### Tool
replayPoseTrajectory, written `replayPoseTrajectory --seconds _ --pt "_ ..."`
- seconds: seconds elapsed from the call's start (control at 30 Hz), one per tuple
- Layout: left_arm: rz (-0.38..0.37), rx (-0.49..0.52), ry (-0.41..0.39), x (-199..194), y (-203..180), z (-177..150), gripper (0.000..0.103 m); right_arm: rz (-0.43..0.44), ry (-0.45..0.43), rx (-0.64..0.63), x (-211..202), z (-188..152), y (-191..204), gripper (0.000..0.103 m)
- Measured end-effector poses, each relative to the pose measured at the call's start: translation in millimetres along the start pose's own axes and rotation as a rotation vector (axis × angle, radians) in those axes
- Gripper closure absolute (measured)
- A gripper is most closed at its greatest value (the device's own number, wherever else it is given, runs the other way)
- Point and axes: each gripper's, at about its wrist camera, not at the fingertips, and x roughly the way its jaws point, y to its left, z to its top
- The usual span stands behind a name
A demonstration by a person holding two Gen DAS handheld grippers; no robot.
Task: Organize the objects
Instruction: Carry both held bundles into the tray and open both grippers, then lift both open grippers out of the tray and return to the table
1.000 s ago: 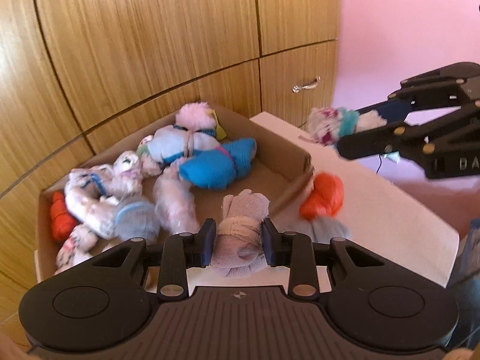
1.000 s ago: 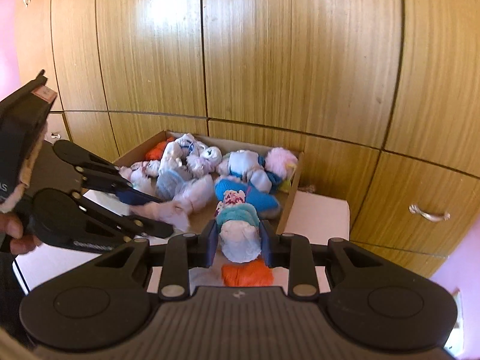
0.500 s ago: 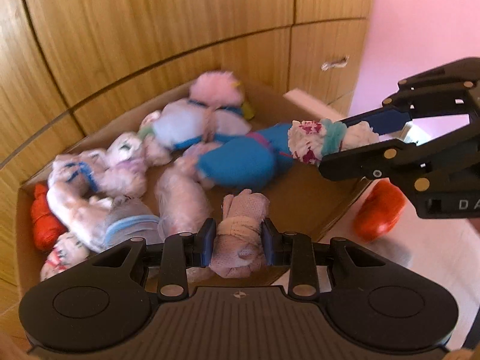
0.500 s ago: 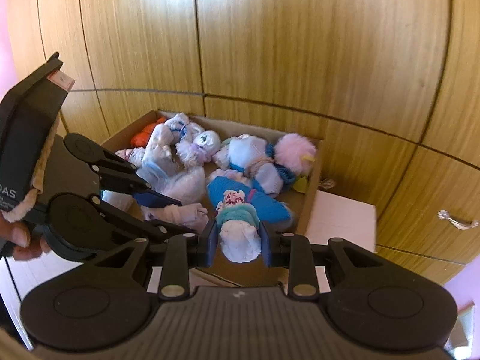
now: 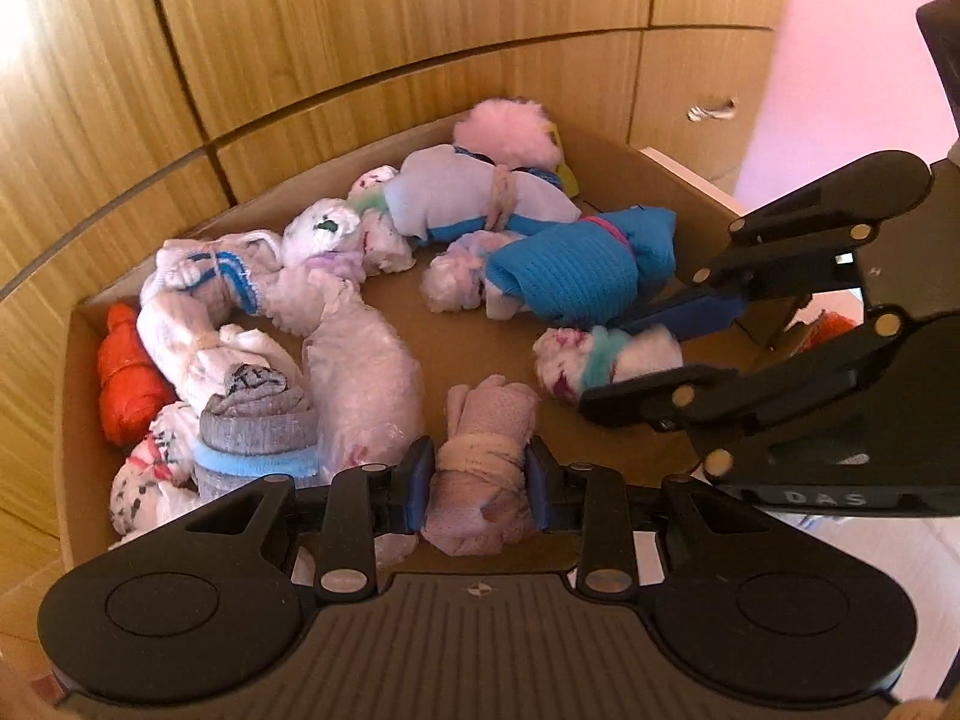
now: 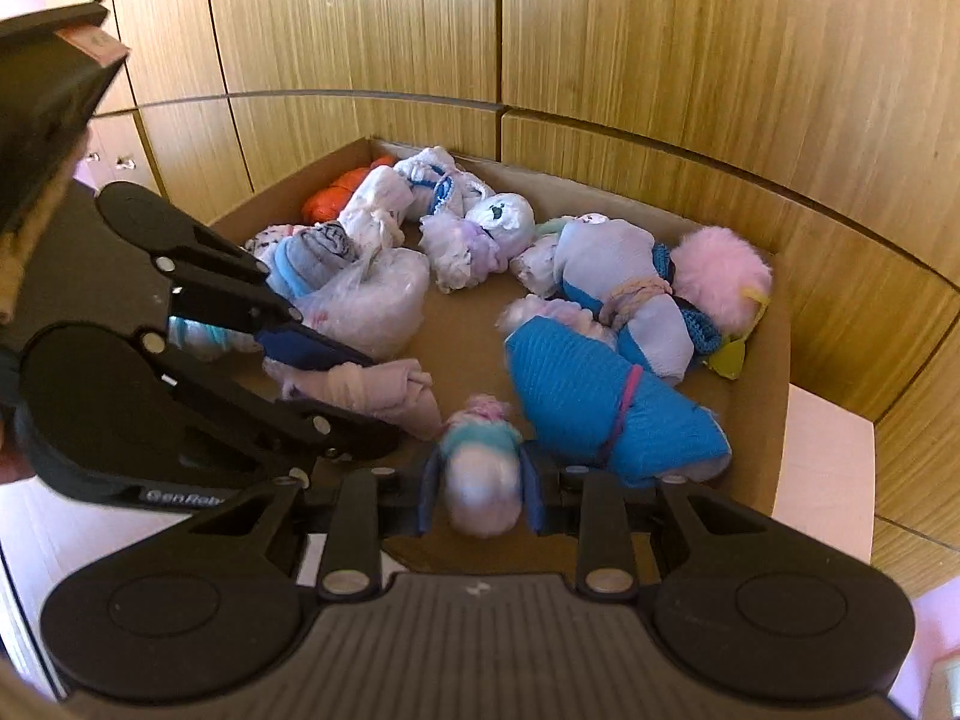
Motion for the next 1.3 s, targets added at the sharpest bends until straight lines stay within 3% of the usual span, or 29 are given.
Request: replayPoseTrajectory --seconds 0.33,0.8,1.0,1.07,1.13,1.2,1.3 --pt "0.072 -0.129 -0.061 -1.3 -3.5 -10.9 0.064 -0.007 0.002 -0.001 2.5 5.2 -4.1 0.079" --pt "0.105 -0.126 -0.063 -2.0 -9.6 -12.4 0.060 0.006 0.036 -0.015 15.7 19.0 -2.7 0.078" --pt "0.108 -0.141 -0.062 -4.8 -8.9 -13.0 0.056 0.018 0.010 -0.007 -3.4 15.9 -7.4 0.066" --pt "0.103 -0.149 -0.071 -8.9 -8.9 -13.1 0.051 0.016 -0.011 -0.004 -13.0 14.7 -7.1 0.061" --pt "0.088 -0.153 -0.085 -15.6 -10.3 -13.1 0.036 0.014 -0.038 0.000 -24.9 13.2 -7.0 0.056" --pt "0.090 -0.134 -0.105 -23.2 -16.3 -14.1 0.029 0.015 -0.064 0.004 -40.1 8.5 -8.9 0.055" --pt "0.121 -0.100 -0.133 -33.0 -25.3 -16.4 0.025 0.010 -0.099 0.017 -62.4 1.7 -15.1 0.053"
